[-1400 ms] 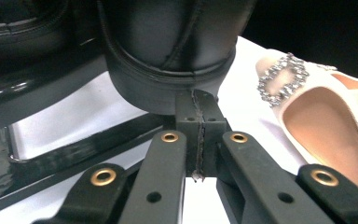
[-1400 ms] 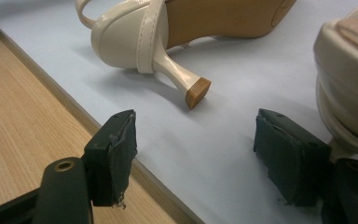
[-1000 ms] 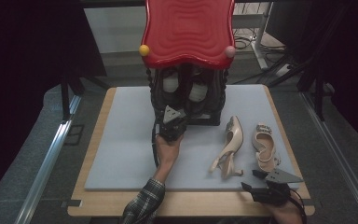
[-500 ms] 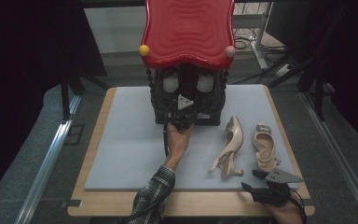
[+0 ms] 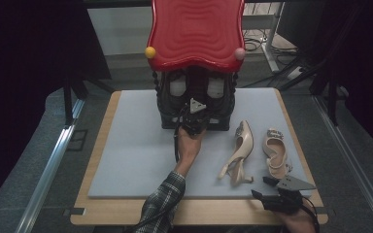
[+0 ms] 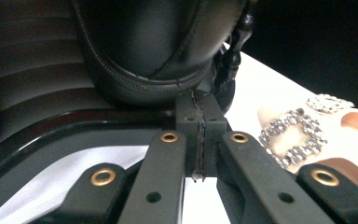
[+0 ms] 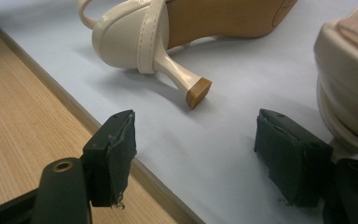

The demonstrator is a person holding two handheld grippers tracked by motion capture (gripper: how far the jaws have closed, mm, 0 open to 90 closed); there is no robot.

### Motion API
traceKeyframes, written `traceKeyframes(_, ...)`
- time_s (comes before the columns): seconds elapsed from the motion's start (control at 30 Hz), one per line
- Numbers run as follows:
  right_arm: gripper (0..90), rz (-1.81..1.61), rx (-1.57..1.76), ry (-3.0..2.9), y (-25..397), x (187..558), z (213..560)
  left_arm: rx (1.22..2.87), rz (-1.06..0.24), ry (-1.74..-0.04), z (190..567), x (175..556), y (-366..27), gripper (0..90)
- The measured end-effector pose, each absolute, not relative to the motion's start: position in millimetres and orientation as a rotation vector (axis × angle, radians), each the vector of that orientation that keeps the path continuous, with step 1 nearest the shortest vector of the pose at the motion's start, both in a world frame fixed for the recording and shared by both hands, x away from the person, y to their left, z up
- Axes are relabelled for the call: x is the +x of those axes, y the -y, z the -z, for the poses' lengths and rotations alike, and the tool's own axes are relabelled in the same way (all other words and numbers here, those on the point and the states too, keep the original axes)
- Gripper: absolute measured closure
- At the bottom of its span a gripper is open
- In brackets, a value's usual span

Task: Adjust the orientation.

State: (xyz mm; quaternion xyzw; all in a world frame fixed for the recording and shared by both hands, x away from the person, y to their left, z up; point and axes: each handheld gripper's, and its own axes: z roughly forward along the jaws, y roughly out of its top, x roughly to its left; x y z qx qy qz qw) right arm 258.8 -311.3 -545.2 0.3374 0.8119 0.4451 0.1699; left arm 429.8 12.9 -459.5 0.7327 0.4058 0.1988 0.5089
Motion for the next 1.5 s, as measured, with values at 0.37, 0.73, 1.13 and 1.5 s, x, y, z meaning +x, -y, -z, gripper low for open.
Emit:
traceKeyframes(0.37, 29.0, -1.256, 0.95, -2.305, 311, 259, 545, 1.795, -0.465, -0.957, 462, 414, -30, 72.6)
traceKeyframes(0.73, 29.1, -1.254, 0.949, -2.3, 310, 259, 545, 1.813, -0.475, -0.974, 467, 385, -59, 52.4)
traceKeyframes(1.13, 29.6, -1.257, 0.969, -2.299, 311, 258, 545, 1.862, -0.446, -1.0, 491, 347, -97, 33.5)
traceKeyframes(1.5, 29.8, -1.247, 0.997, -2.301, 309, 259, 543, 1.883, -0.393, -1.035, 522, 313, -126, 15.9)
